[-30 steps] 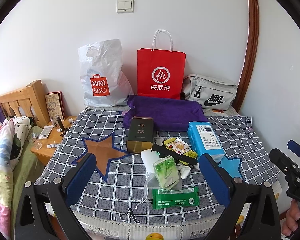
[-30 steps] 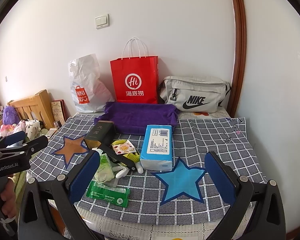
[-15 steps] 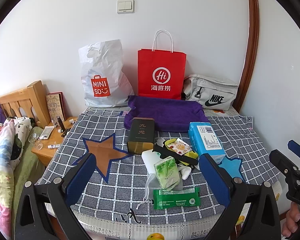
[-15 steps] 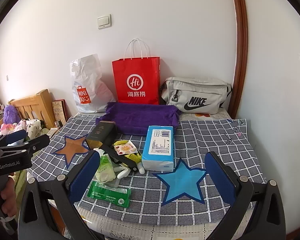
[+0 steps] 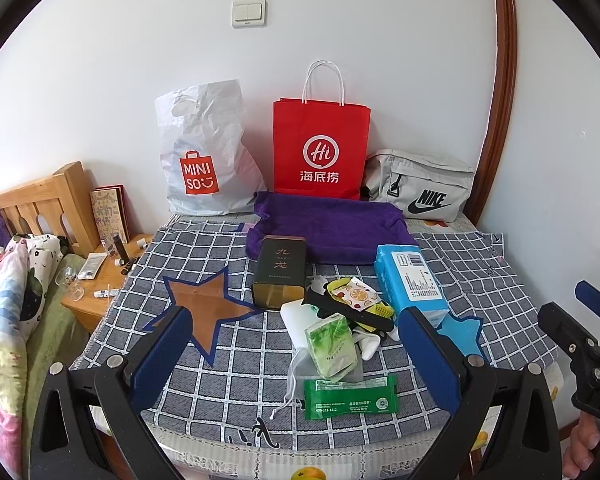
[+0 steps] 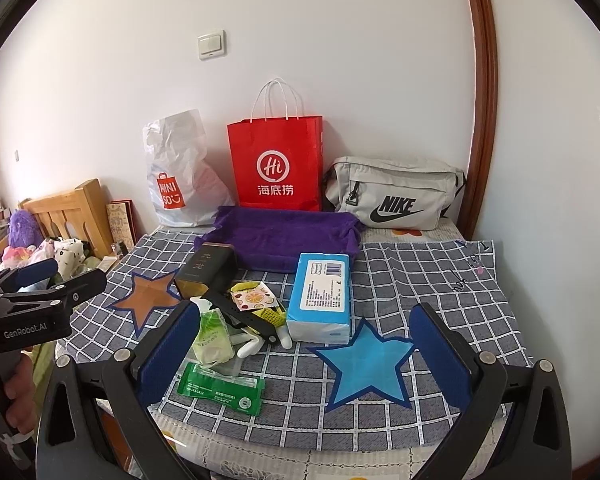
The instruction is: Organize soft objects
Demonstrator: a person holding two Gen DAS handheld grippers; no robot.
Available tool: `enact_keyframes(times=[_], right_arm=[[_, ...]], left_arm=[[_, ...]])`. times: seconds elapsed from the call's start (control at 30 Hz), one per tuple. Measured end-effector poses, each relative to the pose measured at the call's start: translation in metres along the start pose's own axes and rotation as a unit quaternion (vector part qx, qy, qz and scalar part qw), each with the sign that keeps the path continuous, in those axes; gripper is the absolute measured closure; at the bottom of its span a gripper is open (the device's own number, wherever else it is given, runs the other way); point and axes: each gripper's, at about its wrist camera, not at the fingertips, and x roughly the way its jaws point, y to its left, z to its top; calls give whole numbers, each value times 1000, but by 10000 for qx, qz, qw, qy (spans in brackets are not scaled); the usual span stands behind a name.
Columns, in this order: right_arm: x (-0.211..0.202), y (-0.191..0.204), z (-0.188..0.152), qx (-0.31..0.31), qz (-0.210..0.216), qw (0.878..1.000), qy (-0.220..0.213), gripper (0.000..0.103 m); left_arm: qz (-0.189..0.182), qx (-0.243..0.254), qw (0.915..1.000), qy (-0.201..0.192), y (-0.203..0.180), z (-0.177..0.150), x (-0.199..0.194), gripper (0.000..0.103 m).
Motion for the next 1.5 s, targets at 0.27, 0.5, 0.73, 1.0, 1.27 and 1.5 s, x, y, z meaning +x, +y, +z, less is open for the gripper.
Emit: enact_keyframes(times=[0.27, 0.5, 0.73, 1.0, 1.27, 1.5], right_arm=[[22, 13, -12, -275, 232, 9992, 146, 0], [64, 20, -38, -400, 485, 9966, 528, 0], [114, 45, -77, -933, 1040, 9846, 1053, 0], [150, 73, -128, -2128, 1210, 9562, 1603, 0], [186, 89, -131, -2758, 1261, 9373, 1716, 1], [192, 90, -127, -2362, 1895, 9334, 1924, 29]], left_arm=[[58, -57, 9999, 148, 5, 0, 16, 0], [275, -339, 9972, 607, 32, -16, 64, 0], [380, -414, 9940, 943, 49, -28, 99, 1], [187, -439, 9928, 1097, 55, -32, 118, 1], [141, -492, 9899, 1324, 63, -37, 138, 1], [-29, -550, 9884, 1417, 70, -37, 148, 1]])
